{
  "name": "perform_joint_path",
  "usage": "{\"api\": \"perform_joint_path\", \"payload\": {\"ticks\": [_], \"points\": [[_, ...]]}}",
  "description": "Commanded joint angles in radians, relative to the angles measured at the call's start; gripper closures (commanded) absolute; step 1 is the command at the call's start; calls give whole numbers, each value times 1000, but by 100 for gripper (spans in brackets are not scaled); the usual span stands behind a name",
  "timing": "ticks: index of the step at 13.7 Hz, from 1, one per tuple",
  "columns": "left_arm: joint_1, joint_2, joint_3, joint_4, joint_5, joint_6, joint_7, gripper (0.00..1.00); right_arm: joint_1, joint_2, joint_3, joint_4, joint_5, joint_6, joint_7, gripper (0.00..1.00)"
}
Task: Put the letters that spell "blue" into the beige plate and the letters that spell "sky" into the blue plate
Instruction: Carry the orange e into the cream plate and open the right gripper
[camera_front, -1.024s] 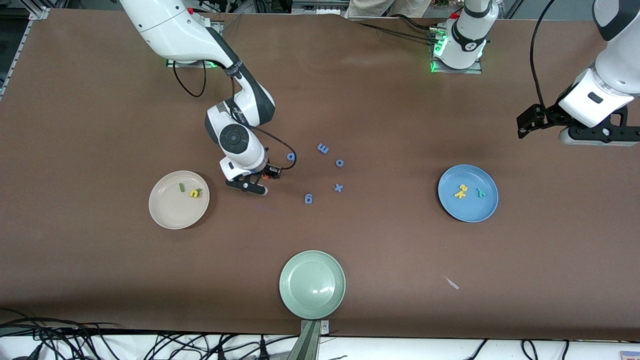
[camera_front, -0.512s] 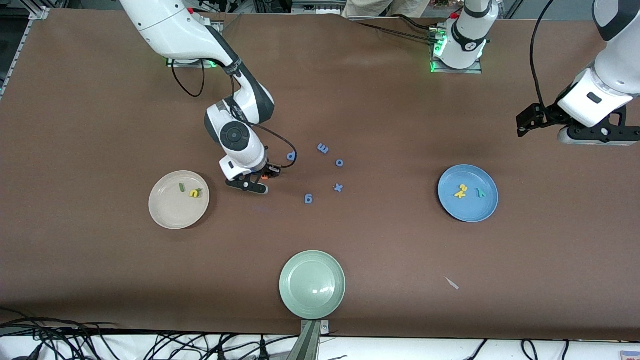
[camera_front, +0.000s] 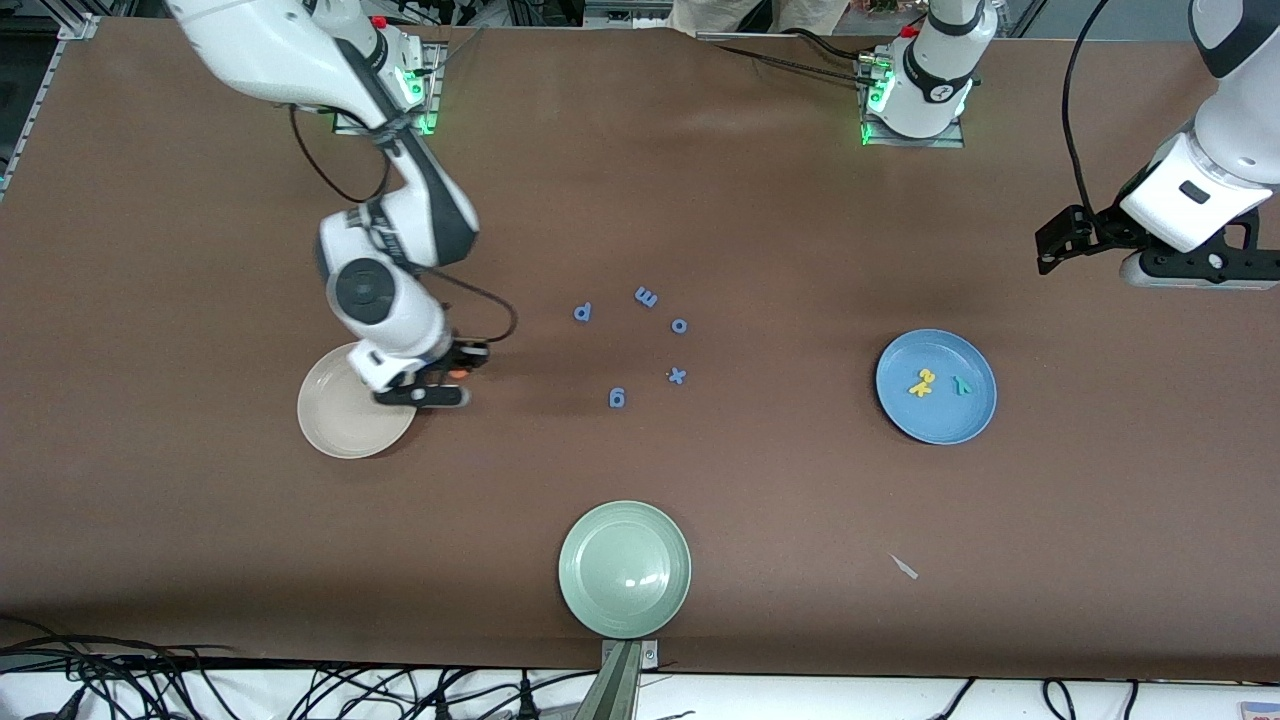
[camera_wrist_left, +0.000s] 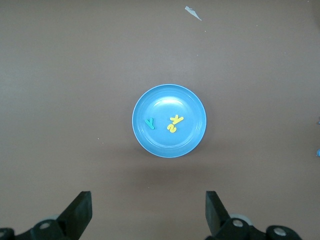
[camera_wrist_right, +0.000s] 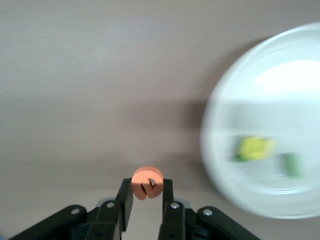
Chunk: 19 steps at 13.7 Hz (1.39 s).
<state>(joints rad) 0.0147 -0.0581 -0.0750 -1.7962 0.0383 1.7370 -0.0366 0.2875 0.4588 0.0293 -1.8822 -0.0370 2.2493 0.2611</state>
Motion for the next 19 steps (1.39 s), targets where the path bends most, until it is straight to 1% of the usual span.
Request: {"api": "perform_joint_path", "payload": {"ticks": [1,2,3,4,5,6,7,8,9,11,13,14,15,17,18,19], "points": [[2,3,-2,17,-8,-13,9,0,-33,-75,-61,-25,-8,-94,-219,93],[2,3,-2,18,-8,-13,9,0,-50,-87,-77,-26,-8,-106,-276,89],[2,3,-2,18,-8,-13,9,0,-60,-95,-81,-26,-1,-115,-290,86],[2,3,-2,18,-8,-14,7,0,-63,-98,-82,-23,2,-119,-289,77],[1,3,-2,18,-8,-14,7,0,-64,-100,-82,-21,6,-119,-287,66],[2,3,-2,17,-8,-14,9,0,-64,-101,-82,-21,11,-119,-281,33],[2,3,-2,17,-8,-14,9,0,-64,-103,-82,-20,11,-119,-281,14],[2,3,-2,17,-8,-14,9,0,-64,-117,-82,-20,11,-119,-284,0],[2,3,-2,17,-8,-14,9,0,-64,-127,-82,-15,11,-120,-283,0],[2,3,-2,18,-8,-14,9,0,-64,-163,-82,11,12,-164,-284,0],[2,3,-2,17,-8,-14,9,0,-77,-198,-83,70,28,-238,-284,0],[2,3,-2,17,-8,-14,9,0,-82,-215,-86,92,29,-253,-284,0],[2,3,-2,17,-8,-14,9,0,-83,-245,-106,98,35,-263,-286,0],[2,3,-2,17,-8,-14,9,0,-83,-325,-112,101,63,-347,-281,0],[2,3,-2,17,-8,-14,9,0,-86,-359,-112,109,63,-373,-283,0],[1,3,-2,17,-8,-14,7,0,-94,-368,-118,136,54,-429,-283,0]]}}
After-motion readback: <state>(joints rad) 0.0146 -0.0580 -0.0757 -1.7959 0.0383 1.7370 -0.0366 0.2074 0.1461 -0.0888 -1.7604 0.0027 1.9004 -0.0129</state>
